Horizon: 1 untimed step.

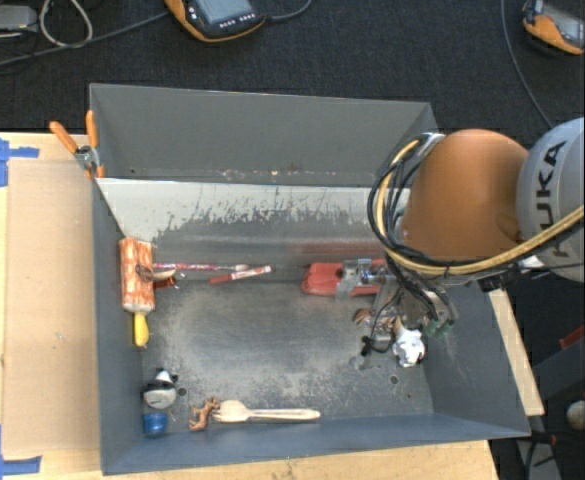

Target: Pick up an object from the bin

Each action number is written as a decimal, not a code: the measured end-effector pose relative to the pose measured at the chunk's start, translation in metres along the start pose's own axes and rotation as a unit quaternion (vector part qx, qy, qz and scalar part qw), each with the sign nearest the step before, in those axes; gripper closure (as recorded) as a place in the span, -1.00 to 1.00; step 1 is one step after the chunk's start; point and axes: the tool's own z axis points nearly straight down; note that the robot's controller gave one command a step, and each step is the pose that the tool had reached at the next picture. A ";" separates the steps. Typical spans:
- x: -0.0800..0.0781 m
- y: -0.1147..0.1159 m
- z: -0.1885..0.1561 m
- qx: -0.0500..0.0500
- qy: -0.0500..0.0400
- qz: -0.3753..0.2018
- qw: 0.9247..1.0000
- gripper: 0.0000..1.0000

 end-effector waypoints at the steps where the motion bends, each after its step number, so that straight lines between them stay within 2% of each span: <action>1: -0.034 -0.054 0.011 0.000 -0.001 -0.038 0.999 -1.00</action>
Offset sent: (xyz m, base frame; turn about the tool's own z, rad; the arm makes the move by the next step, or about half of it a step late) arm 0.0182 -0.0927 -0.0478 -0.0110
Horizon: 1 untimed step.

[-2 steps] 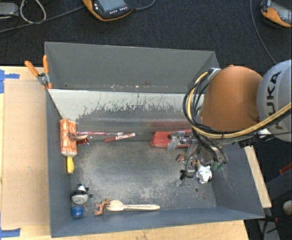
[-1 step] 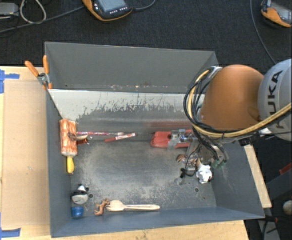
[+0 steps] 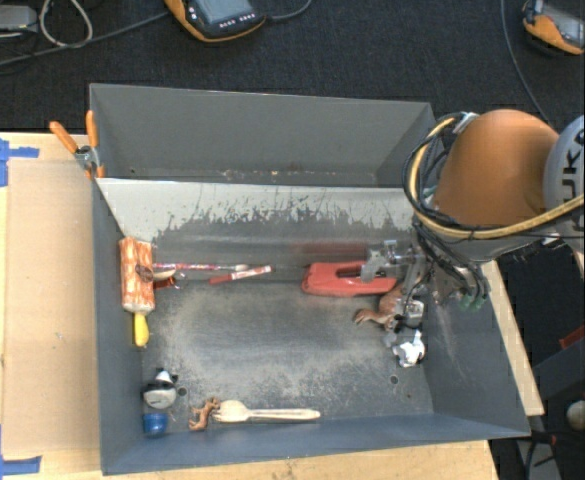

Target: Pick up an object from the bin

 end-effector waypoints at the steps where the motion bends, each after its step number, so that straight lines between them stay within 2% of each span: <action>1: 0.014 -0.033 0.032 -0.001 0.001 0.029 1.000 -1.00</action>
Offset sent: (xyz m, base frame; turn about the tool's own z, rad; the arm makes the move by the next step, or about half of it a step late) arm 0.0594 -0.0441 -0.0545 -0.3144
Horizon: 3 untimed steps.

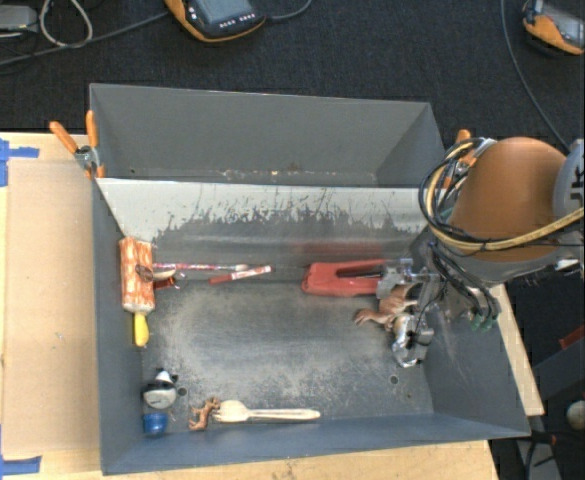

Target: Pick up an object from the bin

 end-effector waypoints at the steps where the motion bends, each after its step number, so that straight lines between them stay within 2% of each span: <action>1: -0.036 -0.006 0.014 0.001 -0.002 -0.121 0.993 -1.00; 2: -0.050 -0.013 0.033 -0.001 0.002 -0.136 0.991 -1.00; 3: -0.064 -0.024 0.036 0.000 -0.002 -0.100 0.995 -1.00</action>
Offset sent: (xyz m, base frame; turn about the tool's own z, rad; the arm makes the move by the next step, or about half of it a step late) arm 0.0501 -0.0165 -0.0451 -0.1437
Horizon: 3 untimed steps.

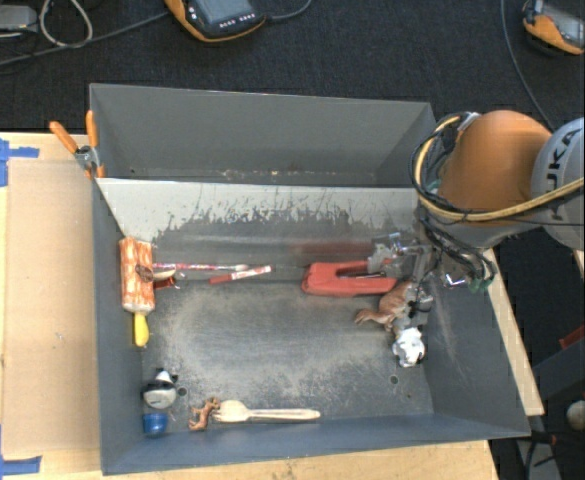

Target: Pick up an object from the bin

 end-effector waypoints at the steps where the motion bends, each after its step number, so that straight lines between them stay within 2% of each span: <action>1: 0.006 -0.016 0.010 -0.002 0.001 -0.126 0.992 -1.00; 2: 0.002 -0.032 0.048 -0.001 0.000 -0.021 1.000 -1.00; 3: -0.003 -0.036 0.045 0.003 -0.014 -0.242 0.970 1.00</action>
Offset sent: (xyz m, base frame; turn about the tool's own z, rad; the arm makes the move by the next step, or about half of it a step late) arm 0.0037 -0.0316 -0.0497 -0.0445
